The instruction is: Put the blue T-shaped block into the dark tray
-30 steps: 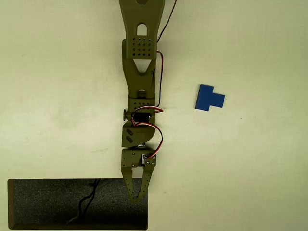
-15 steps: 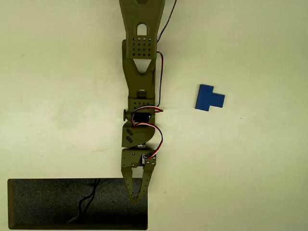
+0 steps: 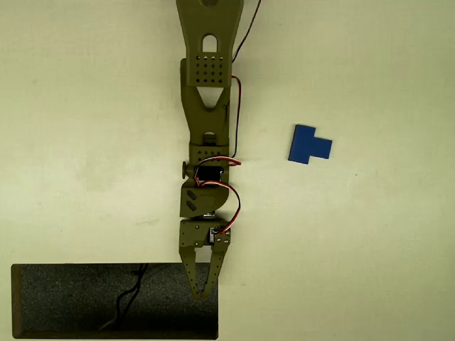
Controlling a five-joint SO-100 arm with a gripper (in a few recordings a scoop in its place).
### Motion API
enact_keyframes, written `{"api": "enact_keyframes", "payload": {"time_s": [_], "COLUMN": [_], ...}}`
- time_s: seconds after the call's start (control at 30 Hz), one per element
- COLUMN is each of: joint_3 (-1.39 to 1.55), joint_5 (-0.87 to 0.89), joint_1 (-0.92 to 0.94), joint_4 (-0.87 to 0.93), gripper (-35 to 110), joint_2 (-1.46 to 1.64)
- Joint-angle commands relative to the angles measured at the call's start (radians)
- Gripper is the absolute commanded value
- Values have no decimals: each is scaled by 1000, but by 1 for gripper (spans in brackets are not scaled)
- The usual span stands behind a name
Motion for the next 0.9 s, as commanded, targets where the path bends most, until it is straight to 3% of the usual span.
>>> {"api": "enact_keyframes", "payload": {"time_s": [0.0,0.43,0.5,0.6,0.67,0.87], "joint_3": [3,9,29,252,387,538], "joint_5": [-11,-11,-14,86,150,313], "joint_1": [11,6,-2,-18,-32,-91], "joint_4": [-20,-23,-31,-181,-126,288], "gripper": [0,6,0,0,0,0], "joint_2": [-2,0,9,175,357,830]}}
